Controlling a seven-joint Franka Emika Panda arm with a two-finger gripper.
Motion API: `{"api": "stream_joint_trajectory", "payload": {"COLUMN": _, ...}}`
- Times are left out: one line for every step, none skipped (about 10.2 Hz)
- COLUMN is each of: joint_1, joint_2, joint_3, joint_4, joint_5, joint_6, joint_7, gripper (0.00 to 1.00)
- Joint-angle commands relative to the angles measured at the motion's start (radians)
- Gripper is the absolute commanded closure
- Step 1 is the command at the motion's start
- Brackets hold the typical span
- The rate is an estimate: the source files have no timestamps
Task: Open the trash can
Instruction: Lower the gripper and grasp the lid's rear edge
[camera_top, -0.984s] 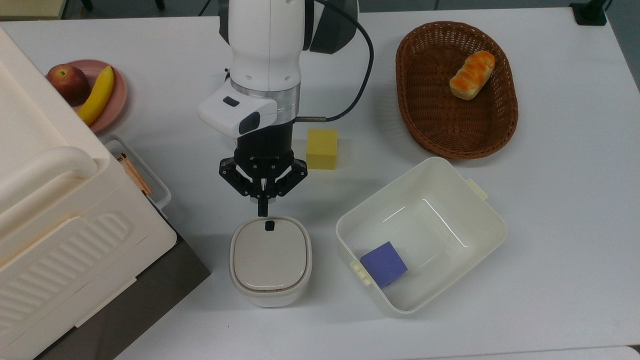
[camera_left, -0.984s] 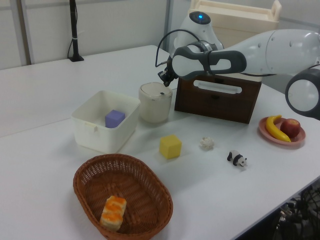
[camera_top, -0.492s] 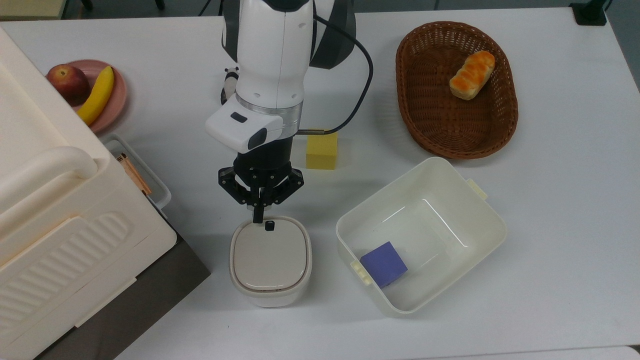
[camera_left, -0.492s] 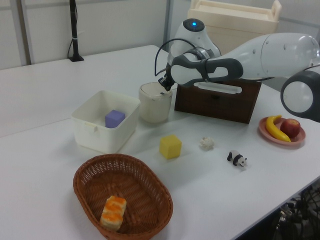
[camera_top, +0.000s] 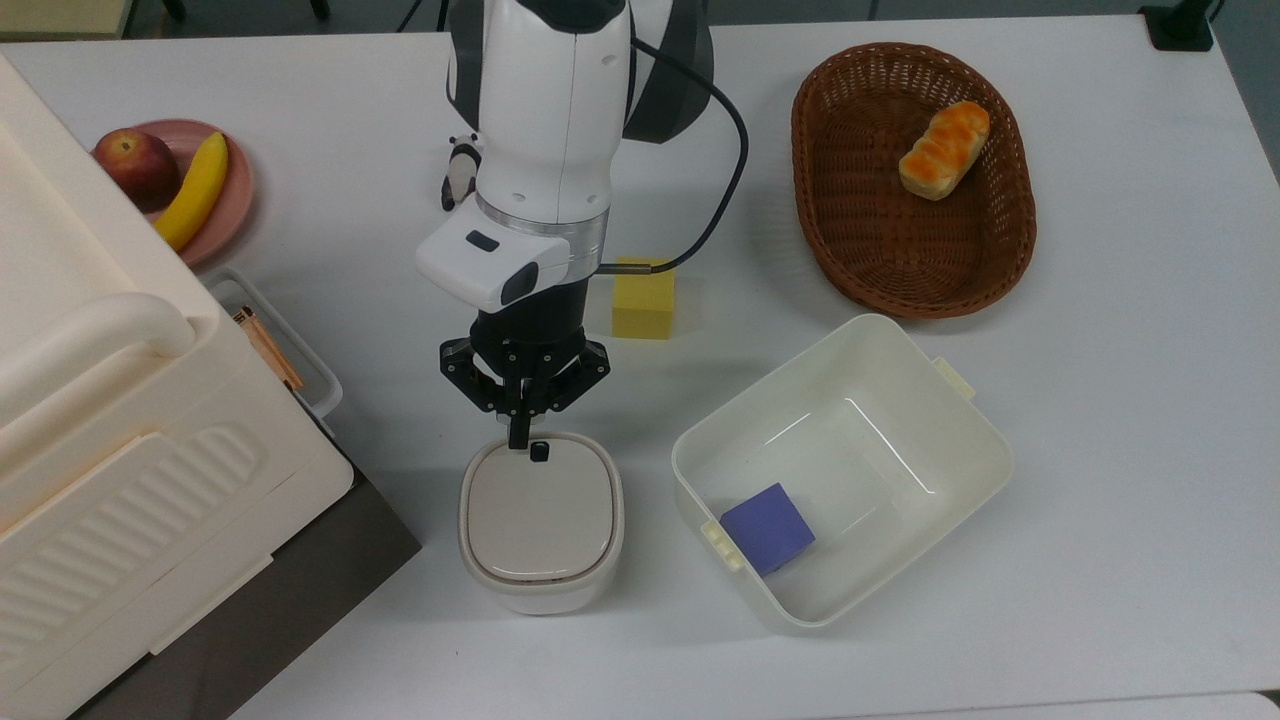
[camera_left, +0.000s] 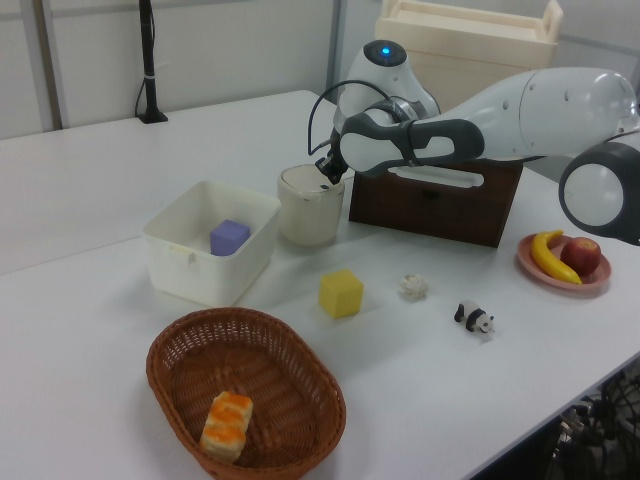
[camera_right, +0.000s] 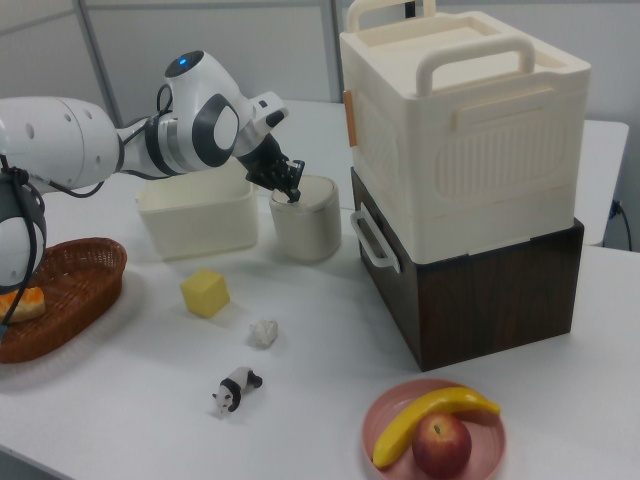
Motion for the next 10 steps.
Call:
{"api": "stream_joint_trajectory", "payload": {"joint_1": 0.012, "joint_2": 0.012, "joint_3": -0.003, "joint_4": 0.016, "joint_5": -0.015, "joint_6": 0.014, "joint_7": -0.008, "gripper": 1.00}}
{"api": "stream_joint_trajectory", "payload": {"joint_1": 0.012, "joint_2": 0.015, "joint_3": -0.002, "joint_4": 0.016, "joint_5": -0.015, "joint_6": 0.014, "joint_7": -0.008, "gripper": 1.00}}
{"api": "stream_joint_trajectory", "payload": {"joint_1": 0.012, "joint_2": 0.023, "joint_3": -0.002, "joint_4": 0.018, "joint_5": -0.015, "joint_6": 0.014, "joint_7": -0.008, "gripper": 1.00}}
{"api": "stream_joint_trajectory", "payload": {"joint_1": 0.014, "joint_2": 0.024, "joint_3": 0.000, "joint_4": 0.019, "joint_5": -0.015, "joint_6": 0.014, "joint_7": -0.007, "gripper": 1.00}}
{"api": "stream_joint_trajectory", "payload": {"joint_1": 0.014, "joint_2": 0.033, "joint_3": 0.000, "joint_4": 0.034, "joint_5": -0.012, "joint_6": 0.014, "joint_7": 0.003, "gripper": 1.00}}
{"api": "stream_joint_trajectory", "payload": {"joint_1": 0.014, "joint_2": 0.040, "joint_3": 0.001, "joint_4": 0.041, "joint_5": -0.010, "joint_6": 0.014, "joint_7": 0.004, "gripper": 1.00}}
{"api": "stream_joint_trajectory", "payload": {"joint_1": 0.014, "joint_2": 0.038, "joint_3": 0.001, "joint_4": 0.042, "joint_5": -0.010, "joint_6": 0.014, "joint_7": 0.003, "gripper": 1.00}}
{"api": "stream_joint_trajectory", "payload": {"joint_1": 0.014, "joint_2": 0.038, "joint_3": 0.001, "joint_4": 0.045, "joint_5": -0.010, "joint_6": 0.014, "joint_7": 0.004, "gripper": 1.00}}
{"api": "stream_joint_trajectory", "payload": {"joint_1": 0.014, "joint_2": 0.038, "joint_3": 0.001, "joint_4": 0.045, "joint_5": -0.007, "joint_6": 0.014, "joint_7": 0.006, "gripper": 1.00}}
{"api": "stream_joint_trajectory", "payload": {"joint_1": 0.014, "joint_2": 0.038, "joint_3": 0.003, "joint_4": 0.045, "joint_5": -0.007, "joint_6": 0.014, "joint_7": 0.006, "gripper": 1.00}}
